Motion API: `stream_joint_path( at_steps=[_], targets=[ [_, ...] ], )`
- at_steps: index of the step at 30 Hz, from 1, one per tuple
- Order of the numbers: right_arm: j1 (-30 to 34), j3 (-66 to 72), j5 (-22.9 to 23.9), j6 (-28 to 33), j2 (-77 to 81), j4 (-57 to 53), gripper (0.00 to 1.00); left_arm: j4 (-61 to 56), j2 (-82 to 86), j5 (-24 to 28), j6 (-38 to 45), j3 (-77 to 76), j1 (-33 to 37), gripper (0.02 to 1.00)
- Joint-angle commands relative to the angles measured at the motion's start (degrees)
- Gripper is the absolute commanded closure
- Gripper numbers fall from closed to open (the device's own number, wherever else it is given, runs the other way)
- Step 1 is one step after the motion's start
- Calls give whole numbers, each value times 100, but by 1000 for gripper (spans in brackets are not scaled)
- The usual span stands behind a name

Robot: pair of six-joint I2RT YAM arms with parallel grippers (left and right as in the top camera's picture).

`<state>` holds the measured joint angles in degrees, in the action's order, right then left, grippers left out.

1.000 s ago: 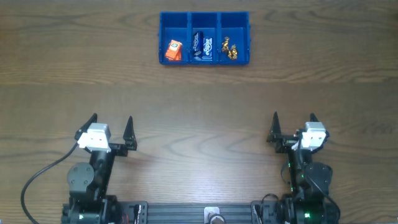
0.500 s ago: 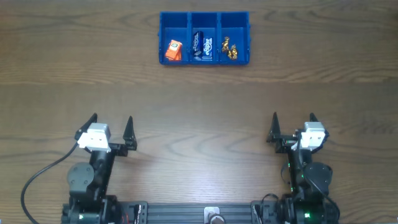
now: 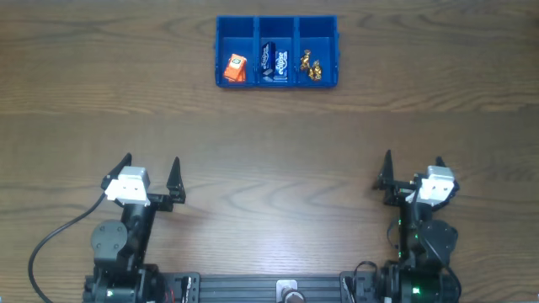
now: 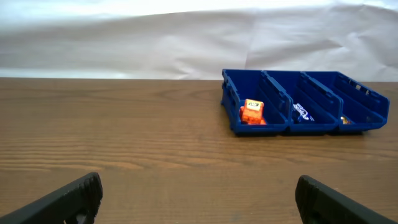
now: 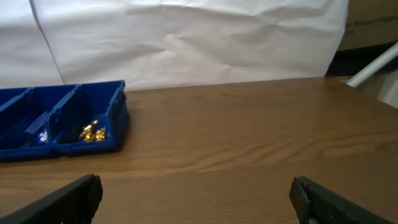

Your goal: Sort Candies Into Trays

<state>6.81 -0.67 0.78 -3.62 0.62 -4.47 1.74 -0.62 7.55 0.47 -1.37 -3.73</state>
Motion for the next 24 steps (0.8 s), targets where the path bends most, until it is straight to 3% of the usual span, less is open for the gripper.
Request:
stream_joint_path(
  at_steps=[1, 24],
  targets=[
    [-20, 24, -48, 70, -46, -22, 1, 203, 37, 85, 85, 109, 37, 20],
    [-240, 24, -48, 70, -46, -22, 1, 203, 37, 85, 85, 109, 39, 20]
  ],
)
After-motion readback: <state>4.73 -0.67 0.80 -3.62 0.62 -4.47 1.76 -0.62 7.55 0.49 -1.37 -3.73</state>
